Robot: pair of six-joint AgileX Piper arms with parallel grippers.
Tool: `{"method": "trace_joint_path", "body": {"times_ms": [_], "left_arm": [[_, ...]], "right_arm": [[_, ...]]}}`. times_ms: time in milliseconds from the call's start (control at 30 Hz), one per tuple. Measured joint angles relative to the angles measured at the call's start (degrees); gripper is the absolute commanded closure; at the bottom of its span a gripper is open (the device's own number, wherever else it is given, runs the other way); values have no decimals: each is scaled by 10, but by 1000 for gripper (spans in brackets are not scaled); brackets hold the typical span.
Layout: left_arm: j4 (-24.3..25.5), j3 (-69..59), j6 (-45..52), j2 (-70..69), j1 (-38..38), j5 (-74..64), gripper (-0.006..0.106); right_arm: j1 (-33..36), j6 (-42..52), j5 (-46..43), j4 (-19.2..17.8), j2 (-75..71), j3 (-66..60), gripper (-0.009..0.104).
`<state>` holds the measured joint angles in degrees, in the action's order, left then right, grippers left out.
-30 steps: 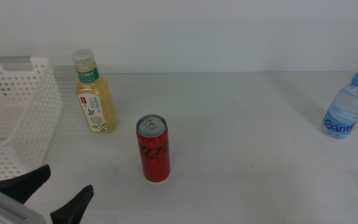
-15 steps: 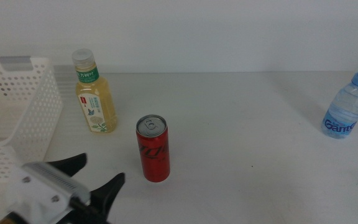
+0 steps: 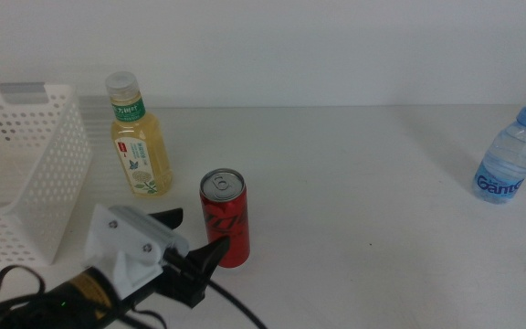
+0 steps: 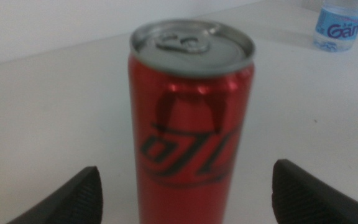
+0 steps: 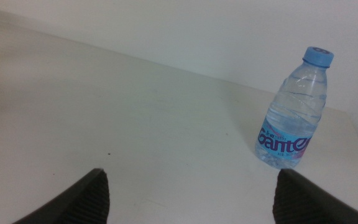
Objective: Use arms to grab the bottles and put them into the dustbin to the left of the table.
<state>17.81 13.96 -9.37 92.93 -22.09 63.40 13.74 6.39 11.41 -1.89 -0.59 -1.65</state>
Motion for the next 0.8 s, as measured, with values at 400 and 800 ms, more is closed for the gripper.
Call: {"method": "trace_joint_path", "body": {"times_ms": [400, 800], "left_arm": [[30, 89, -21, 83, 0, 0, 12], [50, 154, -37, 153, 0, 1, 13]], "right_arm": [[0, 0, 0, 0, 0, 0, 19], [0, 0, 0, 0, 0, 0, 19]]}}
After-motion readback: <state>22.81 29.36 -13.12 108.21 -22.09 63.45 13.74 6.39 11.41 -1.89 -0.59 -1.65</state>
